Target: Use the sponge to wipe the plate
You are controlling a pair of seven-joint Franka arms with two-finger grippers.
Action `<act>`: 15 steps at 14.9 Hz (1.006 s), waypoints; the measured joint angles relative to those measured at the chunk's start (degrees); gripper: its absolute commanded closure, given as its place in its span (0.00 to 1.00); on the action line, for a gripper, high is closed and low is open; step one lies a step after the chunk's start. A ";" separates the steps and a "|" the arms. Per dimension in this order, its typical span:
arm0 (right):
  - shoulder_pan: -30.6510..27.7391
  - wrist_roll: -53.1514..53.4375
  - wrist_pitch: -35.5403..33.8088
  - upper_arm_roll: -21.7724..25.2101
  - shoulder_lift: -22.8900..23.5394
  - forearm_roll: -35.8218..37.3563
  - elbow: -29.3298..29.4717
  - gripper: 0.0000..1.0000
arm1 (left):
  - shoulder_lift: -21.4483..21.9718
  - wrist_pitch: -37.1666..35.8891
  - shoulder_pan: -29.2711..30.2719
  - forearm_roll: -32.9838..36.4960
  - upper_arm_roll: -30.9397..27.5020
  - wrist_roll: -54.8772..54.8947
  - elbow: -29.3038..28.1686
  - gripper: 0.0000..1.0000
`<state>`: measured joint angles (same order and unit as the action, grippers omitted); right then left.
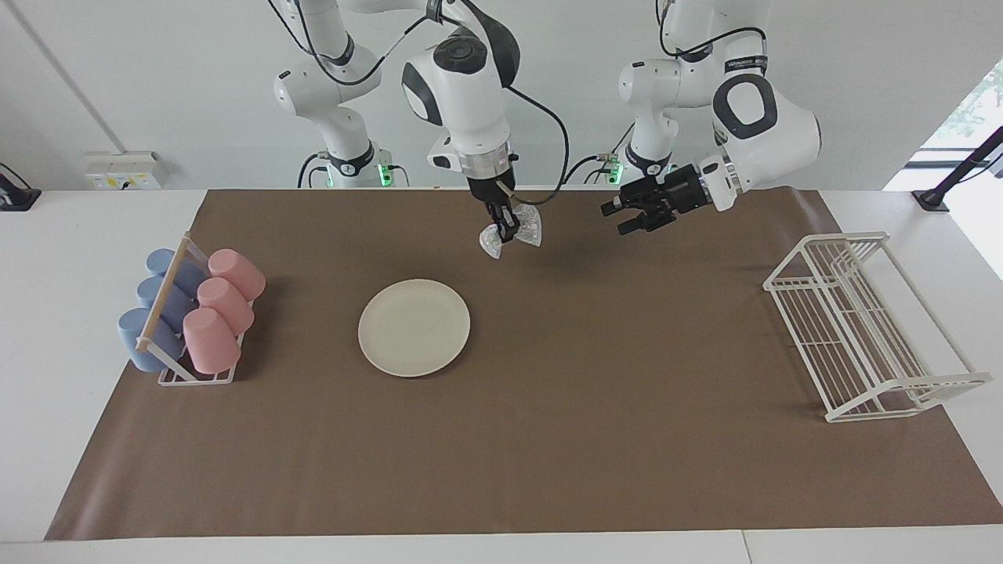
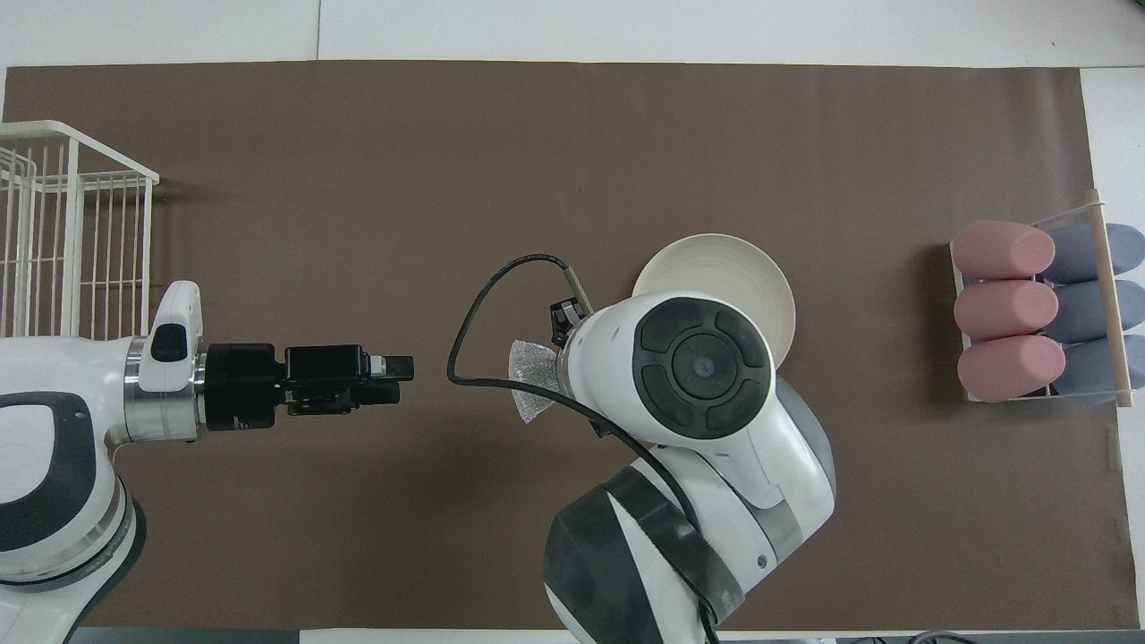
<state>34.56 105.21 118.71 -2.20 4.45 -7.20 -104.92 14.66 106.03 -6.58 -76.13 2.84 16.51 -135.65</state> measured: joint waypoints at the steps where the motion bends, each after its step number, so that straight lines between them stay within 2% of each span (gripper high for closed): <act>1: -0.01 0.80 0.41 0.06 0.03 0.00 -0.01 1.00 | -0.16 -0.12 -0.93 -2.95 0.01 1.12 -0.09 0.00; 3: 0.64 3.14 1.39 -0.06 0.14 0.00 -0.01 1.00 | -0.84 0.64 -3.49 -8.63 0.06 3.07 -0.32 0.00; 5: 1.57 5.62 2.37 -0.19 0.38 0.10 0.11 1.00 | -1.98 5.01 -7.82 -13.24 0.08 4.74 -0.33 0.00; 8: 1.85 7.32 2.72 -0.19 1.31 0.29 1.68 1.00 | -3.19 11.08 -14.27 -15.63 0.20 6.66 -0.34 0.00; 10: 1.84 7.41 2.72 -0.15 1.71 0.33 2.36 1.00 | -3.63 11.47 -14.68 -15.71 -0.07 7.40 -0.34 0.01; 11: 1.84 7.42 2.72 -0.14 1.82 0.34 2.50 1.00 | -3.69 11.61 -14.68 -15.71 -0.38 7.69 -0.34 0.15; 12: 1.84 7.42 2.72 -0.14 1.89 0.34 2.58 1.00 | -3.70 11.71 -14.68 -15.71 -0.54 7.91 -0.34 0.35; 14: 1.84 7.42 2.72 -0.14 2.01 0.35 2.69 1.00 | -3.70 11.77 -14.68 -15.71 -0.64 7.97 -0.34 0.84; 15: 1.84 7.42 2.72 -0.14 2.03 0.35 2.73 1.00 | -3.70 11.86 -14.68 -15.71 -0.66 8.00 -0.34 1.00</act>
<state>36.40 112.63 121.43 -2.34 6.47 -6.86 -102.19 10.96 117.89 -21.26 -91.85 2.18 24.51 -136.00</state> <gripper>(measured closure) 0.894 0.326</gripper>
